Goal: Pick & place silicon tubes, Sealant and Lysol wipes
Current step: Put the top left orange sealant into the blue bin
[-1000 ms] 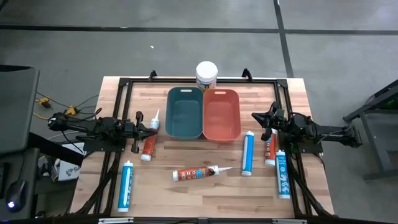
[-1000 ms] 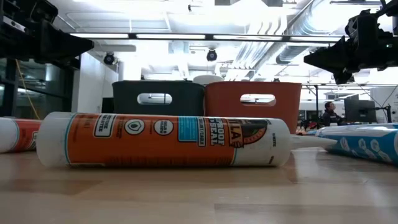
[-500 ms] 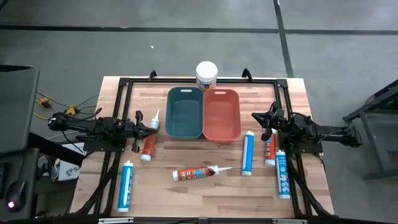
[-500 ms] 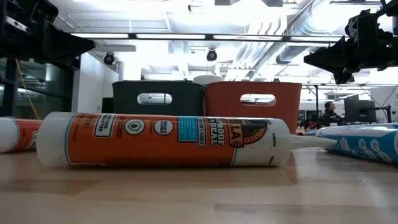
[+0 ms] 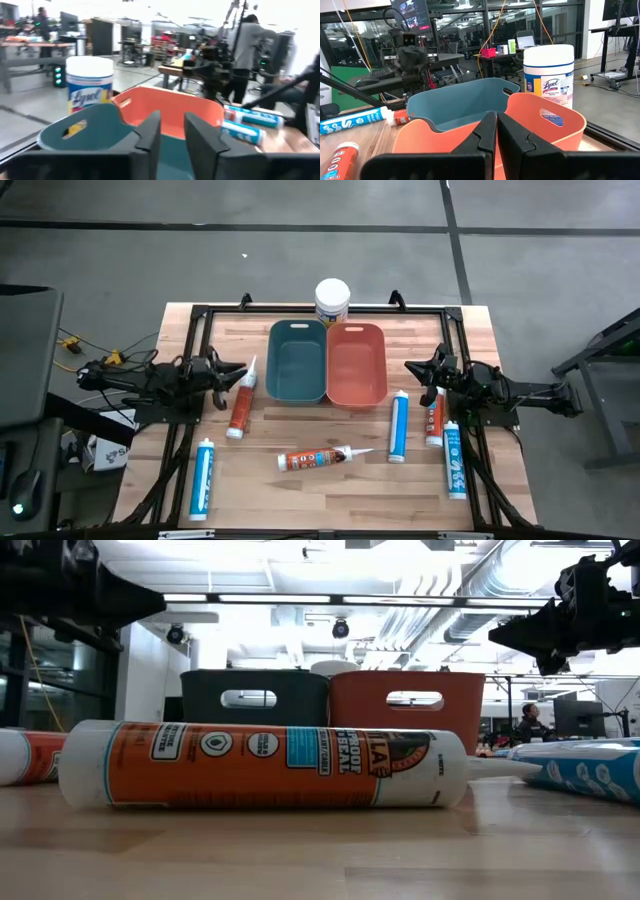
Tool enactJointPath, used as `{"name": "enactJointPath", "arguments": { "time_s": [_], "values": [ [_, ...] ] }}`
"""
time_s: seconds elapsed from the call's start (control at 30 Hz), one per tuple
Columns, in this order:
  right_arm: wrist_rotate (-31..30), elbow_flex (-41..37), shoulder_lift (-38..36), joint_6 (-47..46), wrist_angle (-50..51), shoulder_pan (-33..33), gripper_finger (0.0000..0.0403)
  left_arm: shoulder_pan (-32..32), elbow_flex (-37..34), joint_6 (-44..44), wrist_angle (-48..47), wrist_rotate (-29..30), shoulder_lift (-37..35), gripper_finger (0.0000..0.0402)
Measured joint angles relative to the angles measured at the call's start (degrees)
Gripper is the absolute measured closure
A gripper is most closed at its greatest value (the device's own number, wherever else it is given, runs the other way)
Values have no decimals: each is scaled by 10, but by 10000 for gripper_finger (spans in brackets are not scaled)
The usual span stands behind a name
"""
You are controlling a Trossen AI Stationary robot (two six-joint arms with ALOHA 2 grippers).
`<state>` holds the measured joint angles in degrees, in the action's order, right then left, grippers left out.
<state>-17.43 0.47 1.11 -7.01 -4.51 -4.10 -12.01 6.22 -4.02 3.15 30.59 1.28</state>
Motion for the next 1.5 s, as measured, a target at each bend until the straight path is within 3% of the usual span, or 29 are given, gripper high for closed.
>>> {"name": "enactJointPath", "arguments": {
  "time_s": [0.2,0.37,0.67,0.87,1.17,1.33,1.5],
  "values": [
    [0,0,0,0,0,0,391,0,20,-51,1,42,0,223],
    [0,0,0,0,0,0,391,0,35,-38,-5,51,0,176],
    [0,0,0,0,0,0,391,0,115,-19,-69,113,11,163],
    [0,0,0,0,0,0,391,0,210,-88,-210,133,49,163],
    [0,0,0,0,0,0,391,0,388,-315,-510,123,174,163],
    [0,0,0,0,0,0,391,0,470,-414,-639,84,249,163],
    [0,0,0,0,0,0,391,0,506,-462,-688,42,301,163]
  ]
}}
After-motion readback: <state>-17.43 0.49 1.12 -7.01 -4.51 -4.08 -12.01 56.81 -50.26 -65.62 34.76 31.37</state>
